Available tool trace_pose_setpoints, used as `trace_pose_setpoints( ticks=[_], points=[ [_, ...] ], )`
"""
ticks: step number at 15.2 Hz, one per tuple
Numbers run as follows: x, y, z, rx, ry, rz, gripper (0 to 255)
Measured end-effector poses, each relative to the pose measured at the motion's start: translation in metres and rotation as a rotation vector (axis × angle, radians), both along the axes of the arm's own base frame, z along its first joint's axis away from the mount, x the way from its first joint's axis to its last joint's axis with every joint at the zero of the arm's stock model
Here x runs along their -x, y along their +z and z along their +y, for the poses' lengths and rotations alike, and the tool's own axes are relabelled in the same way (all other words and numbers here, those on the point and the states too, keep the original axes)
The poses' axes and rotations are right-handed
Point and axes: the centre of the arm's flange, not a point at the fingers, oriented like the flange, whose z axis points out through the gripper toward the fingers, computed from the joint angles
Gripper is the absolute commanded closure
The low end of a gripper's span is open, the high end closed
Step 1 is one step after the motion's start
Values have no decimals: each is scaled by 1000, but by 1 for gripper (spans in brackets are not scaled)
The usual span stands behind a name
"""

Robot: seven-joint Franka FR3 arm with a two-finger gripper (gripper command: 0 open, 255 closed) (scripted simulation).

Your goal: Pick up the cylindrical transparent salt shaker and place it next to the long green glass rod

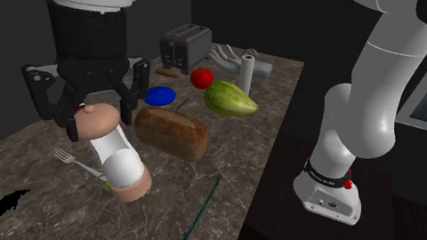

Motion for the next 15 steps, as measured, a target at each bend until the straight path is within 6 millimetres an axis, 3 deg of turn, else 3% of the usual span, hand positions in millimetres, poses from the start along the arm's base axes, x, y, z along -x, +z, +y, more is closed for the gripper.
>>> trace_pose_setpoints(
  ticks=[15],
  points=[
    [1,-79,1,0,0,0,255]
  ],
)
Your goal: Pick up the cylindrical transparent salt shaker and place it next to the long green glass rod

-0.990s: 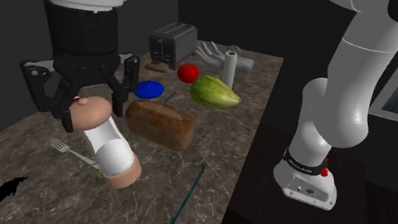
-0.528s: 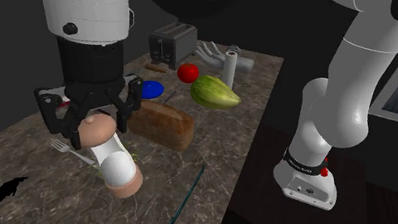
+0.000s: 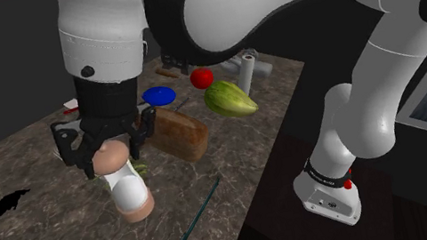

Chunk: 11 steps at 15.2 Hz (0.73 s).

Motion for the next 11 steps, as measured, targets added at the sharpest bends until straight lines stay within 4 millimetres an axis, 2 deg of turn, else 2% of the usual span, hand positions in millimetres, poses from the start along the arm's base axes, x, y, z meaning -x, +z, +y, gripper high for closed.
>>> trace_pose_setpoints(
  ticks=[11],
  points=[
    [0,-59,-1,0,0,0,255]
  ],
)
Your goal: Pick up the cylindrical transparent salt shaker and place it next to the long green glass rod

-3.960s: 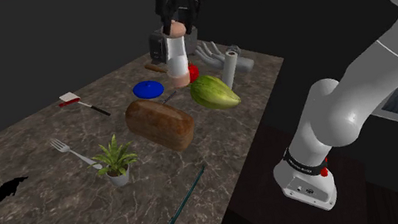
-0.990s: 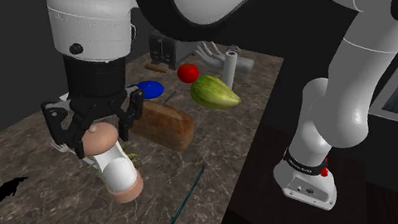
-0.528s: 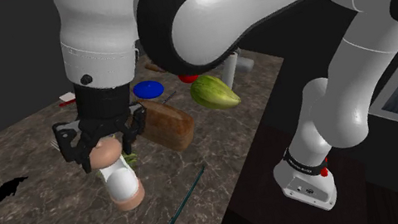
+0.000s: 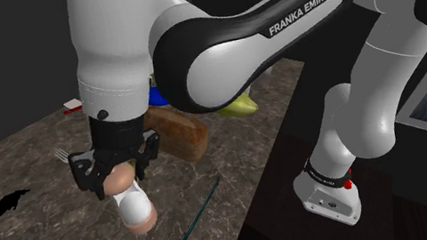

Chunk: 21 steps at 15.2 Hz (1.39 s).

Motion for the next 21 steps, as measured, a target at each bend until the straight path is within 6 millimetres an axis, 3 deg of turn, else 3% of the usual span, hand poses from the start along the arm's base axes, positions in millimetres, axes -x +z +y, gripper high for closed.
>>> trace_pose_setpoints(
  ticks=[12,19,20,21],
  points=[
    [-2,-64,0,0,0,0,255],
    [-1,-72,0,0,0,0,255],
    [-1,-72,0,0,0,0,0],
    [-1,-72,0,0,0,0,0]
  ],
)
